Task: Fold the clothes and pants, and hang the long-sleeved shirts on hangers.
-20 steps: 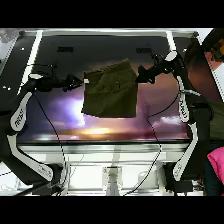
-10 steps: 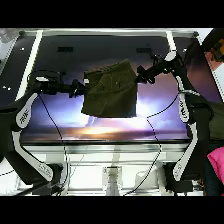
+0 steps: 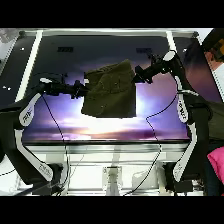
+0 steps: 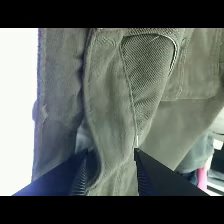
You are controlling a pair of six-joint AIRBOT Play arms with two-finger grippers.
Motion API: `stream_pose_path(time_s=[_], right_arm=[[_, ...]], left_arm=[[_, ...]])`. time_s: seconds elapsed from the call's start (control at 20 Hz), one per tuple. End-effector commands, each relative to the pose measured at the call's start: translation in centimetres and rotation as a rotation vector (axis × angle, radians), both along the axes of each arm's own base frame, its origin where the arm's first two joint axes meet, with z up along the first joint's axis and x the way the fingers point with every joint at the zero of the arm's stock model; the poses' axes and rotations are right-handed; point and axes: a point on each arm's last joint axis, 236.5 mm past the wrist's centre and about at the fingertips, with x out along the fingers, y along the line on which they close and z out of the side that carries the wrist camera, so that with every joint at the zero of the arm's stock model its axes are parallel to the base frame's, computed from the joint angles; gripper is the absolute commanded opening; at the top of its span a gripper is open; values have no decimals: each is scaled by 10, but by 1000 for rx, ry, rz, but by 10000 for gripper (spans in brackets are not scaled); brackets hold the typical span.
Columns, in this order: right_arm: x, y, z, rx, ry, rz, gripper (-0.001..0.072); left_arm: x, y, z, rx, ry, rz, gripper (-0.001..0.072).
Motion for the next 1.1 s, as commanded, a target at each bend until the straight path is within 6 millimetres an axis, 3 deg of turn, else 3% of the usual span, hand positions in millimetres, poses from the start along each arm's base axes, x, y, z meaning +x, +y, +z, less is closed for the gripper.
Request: stream_pose_path(time_s=[0.0,0.15,0.2,0.25,0.3,0.45,0.55,0.65,0.75,0.85,1.05], right_arm=[[-2,5,1,3,-5,17,22],[-2,5,0,2,-4,17,22],[-2,5,0,2,-4,17,22],[-2,5,0,2,-4,17,22],[-2,5,0,2,-5,17,22],[0,6,1,9,-13,12,21],[6,16,15,75,-34,-7,21],[16,25,47,162,-100,-26,20],[26,17,87,186,-194,-67,20],[33,1,143,196,-321,-117,21],[25,-24,256,213,-571,-203,20]], left_arm=[[8,-10,-3,-8,16,8,354],[15,-17,2,-48,23,27,335],[17,-19,6,-67,21,36,245],[21,-19,10,-85,7,43,69],[25,-19,18,-114,-22,50,12],[36,-22,50,-218,-70,82,9],[42,-22,75,-215,-153,64,7],[52,-24,119,-209,-285,38,7],[61,-21,182,-202,-460,22,7],[66,-14,240,-180,-608,39,8],[64,-7,325,-212,-817,112,9]])
